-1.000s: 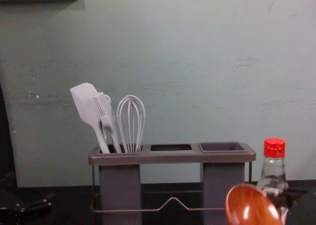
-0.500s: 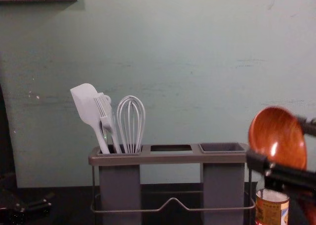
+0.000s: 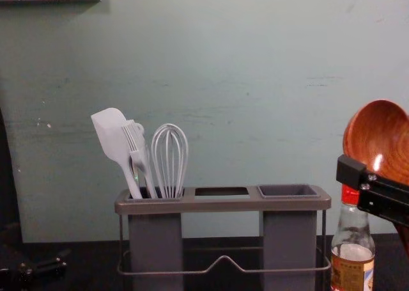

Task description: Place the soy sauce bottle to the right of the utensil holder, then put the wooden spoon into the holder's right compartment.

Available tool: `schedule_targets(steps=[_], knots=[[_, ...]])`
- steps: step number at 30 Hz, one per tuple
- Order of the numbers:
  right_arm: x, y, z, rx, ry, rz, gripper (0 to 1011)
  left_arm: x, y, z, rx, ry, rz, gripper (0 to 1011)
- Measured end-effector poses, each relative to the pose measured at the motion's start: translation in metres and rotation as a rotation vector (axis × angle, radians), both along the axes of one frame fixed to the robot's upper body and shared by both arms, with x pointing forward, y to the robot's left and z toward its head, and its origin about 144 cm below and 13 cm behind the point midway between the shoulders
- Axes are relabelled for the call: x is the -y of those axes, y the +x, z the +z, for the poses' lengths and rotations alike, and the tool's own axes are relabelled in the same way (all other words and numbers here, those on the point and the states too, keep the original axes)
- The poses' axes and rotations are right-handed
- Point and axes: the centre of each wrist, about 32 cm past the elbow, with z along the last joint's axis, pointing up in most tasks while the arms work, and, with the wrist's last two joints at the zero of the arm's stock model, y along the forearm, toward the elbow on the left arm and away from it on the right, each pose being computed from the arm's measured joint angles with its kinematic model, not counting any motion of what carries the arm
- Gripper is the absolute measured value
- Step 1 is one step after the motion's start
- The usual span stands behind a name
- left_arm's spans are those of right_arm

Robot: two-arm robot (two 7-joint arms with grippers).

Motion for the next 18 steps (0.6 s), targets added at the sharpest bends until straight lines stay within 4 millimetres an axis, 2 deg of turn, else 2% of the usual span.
schedule_targets(steps=[18], knots=[[0.0,0.0002,0.0004,0.004,-0.002,0.003,854,0.0,0.0,0.0,0.0,0.0,0.0,1005]])
